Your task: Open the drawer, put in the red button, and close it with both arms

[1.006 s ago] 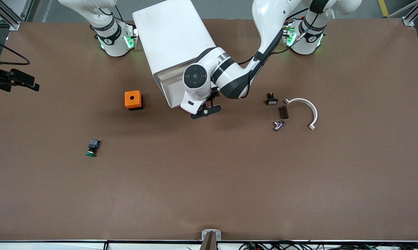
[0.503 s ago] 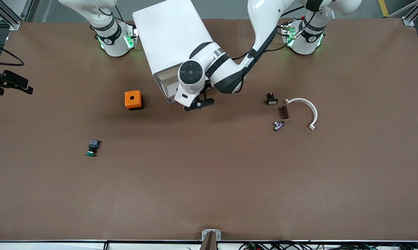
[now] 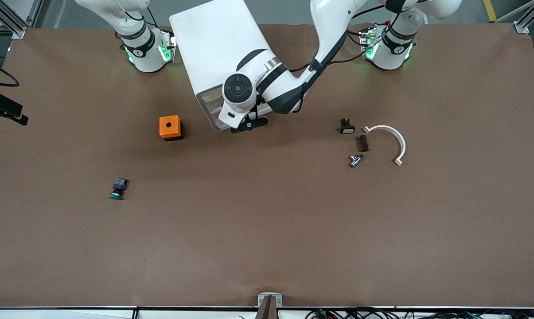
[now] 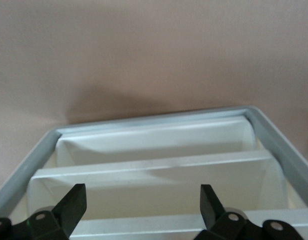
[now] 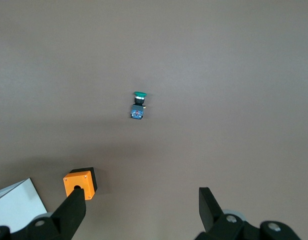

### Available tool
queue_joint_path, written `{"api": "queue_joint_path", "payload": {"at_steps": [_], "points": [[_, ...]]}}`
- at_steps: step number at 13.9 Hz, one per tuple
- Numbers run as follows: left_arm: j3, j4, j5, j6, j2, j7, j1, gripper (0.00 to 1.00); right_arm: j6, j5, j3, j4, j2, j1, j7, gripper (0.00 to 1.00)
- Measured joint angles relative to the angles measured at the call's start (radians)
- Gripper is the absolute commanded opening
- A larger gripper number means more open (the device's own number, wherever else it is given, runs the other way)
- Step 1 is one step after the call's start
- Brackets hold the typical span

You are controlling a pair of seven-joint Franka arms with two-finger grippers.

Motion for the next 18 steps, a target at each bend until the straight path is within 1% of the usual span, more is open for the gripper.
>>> {"api": "queue_joint_path", "payload": {"at_steps": [2, 9, 11, 15, 18], "points": [[0.001, -0.003, -0.004, 0.004, 0.002, -0.001, -0.001, 1.00, -0.037, 0.000, 0.003, 0.000, 0.001, 0.000, -0.002, 1.00], [0.001, -0.003, -0.007, 0.005, 0.002, -0.001, 0.000, 1.00, -0.040, 0.001, 0.012, 0.052, 0.000, 0.003, -0.008, 1.00], [0.004, 0.000, -0.008, 0.006, 0.000, -0.001, 0.007, 1.00, -0.073, 0.001, 0.010, 0.054, 0.000, 0.003, -0.008, 1.00], [0.011, 0.012, -0.008, 0.007, -0.005, -0.001, 0.062, 1.00, -0.171, 0.001, 0.009, 0.054, 0.001, 0.002, -0.009, 1.00], [0.014, 0.017, -0.008, 0.008, -0.033, -0.001, 0.138, 1.00, -0.195, 0.000, 0.007, 0.056, -0.011, 0.002, -0.009, 1.00]]}}
